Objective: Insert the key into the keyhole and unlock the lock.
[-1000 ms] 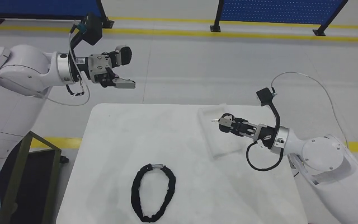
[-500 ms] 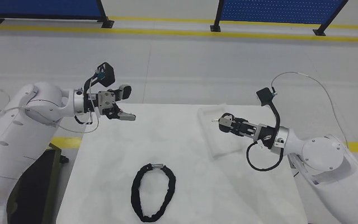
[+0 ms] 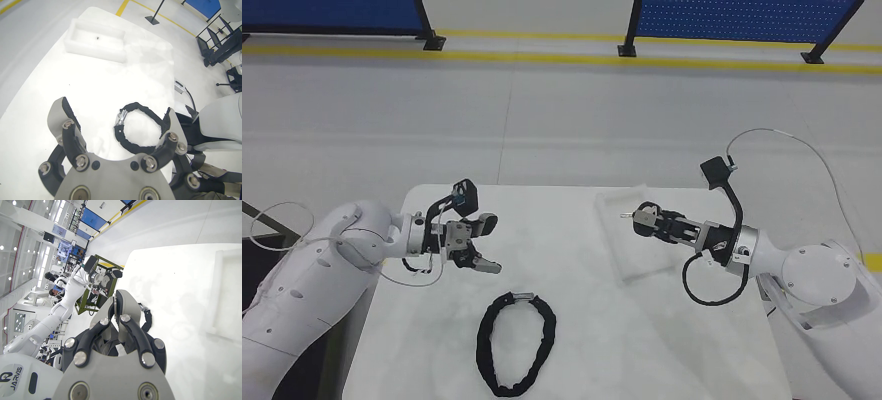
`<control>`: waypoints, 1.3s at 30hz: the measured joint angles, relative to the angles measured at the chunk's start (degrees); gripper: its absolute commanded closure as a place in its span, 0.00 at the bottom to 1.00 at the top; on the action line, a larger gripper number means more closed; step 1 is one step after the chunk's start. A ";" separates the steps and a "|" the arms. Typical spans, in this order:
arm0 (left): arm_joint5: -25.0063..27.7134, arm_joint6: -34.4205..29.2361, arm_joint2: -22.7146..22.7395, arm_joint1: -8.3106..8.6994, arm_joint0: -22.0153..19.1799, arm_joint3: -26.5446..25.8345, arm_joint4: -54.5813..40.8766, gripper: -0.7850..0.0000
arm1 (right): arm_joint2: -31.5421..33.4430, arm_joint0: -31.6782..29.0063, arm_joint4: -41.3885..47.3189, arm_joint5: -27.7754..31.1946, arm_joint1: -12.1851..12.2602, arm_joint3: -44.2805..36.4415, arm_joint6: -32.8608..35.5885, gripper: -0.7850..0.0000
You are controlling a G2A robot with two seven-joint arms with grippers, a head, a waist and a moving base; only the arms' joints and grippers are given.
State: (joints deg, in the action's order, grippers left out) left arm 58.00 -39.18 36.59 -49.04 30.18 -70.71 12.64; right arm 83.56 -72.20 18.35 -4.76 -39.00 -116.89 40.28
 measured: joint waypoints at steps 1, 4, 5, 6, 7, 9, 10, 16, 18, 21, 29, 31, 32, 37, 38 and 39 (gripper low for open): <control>0.00 -0.61 -0.48 -0.04 -0.08 0.40 -0.73 0.00 | 0.00 0.00 0.00 0.00 0.00 0.00 0.00 1.00; 0.00 -1.78 -1.15 -0.11 -0.20 0.83 -1.71 0.00 | 0.00 0.00 0.00 0.00 0.00 0.00 0.00 1.00; 0.00 -1.65 -1.13 -0.11 -0.20 0.81 -1.61 0.00 | 0.00 0.00 0.00 0.00 0.00 0.00 0.00 1.00; 0.00 -1.59 -1.11 -0.11 -0.20 0.80 -1.56 0.00 | 0.00 0.00 0.00 0.00 0.00 0.00 0.00 1.00; 0.00 -1.57 -1.10 -0.10 -0.19 0.79 -1.55 0.00 | 0.00 0.00 0.00 0.00 0.00 0.00 0.00 1.00; 0.00 -1.56 -1.09 -0.10 -0.19 0.79 -1.54 0.00 | 0.00 0.00 0.00 0.00 0.00 0.00 0.00 1.00; 0.00 -1.57 -1.09 -0.10 -0.19 0.79 -1.54 0.00 | 0.00 0.00 0.00 0.00 0.00 0.00 0.00 1.00; 0.00 -1.57 -1.09 -0.10 -0.19 0.79 -1.55 0.00 | 0.00 0.00 0.00 0.00 0.00 0.00 0.00 1.00; 0.00 -1.57 -1.09 -0.10 -0.19 0.79 -1.55 0.00 | 0.00 0.00 0.00 0.00 0.00 0.00 0.00 1.00; -0.87 -0.17 -0.23 -0.05 -0.05 0.38 -0.24 0.00 | 0.00 0.00 0.00 0.00 0.00 0.00 0.00 1.00; 0.01 18.87 3.08 1.10 5.78 -5.28 19.05 0.00 | 0.00 0.00 0.00 0.00 0.00 0.00 0.00 1.00; 0.00 25.43 2.85 1.43 7.32 -5.22 26.16 0.00 | 0.00 0.00 0.00 0.00 0.00 0.00 0.00 1.00; 0.00 29.87 2.43 1.57 8.11 -4.76 30.83 0.00 | 0.00 0.00 0.00 0.00 0.00 0.00 0.00 1.00; 0.00 47.18 -0.57 1.34 9.69 -2.15 48.92 0.00 | 0.00 0.00 0.00 0.00 0.00 0.00 0.00 1.00; 0.00 51.35 -1.48 1.08 10.00 -1.24 52.85 0.00 | 0.00 0.00 0.00 0.00 0.00 0.00 0.00 1.00; 0.00 54.38 -2.17 0.85 10.23 -0.49 55.64 0.00 | 0.00 0.00 0.00 0.00 0.00 0.00 0.00 1.00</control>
State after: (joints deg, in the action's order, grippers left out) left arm 58.00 15.20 34.42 -48.19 40.41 -71.20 68.27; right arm 83.56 -72.20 18.35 -4.76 -39.00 -116.89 40.28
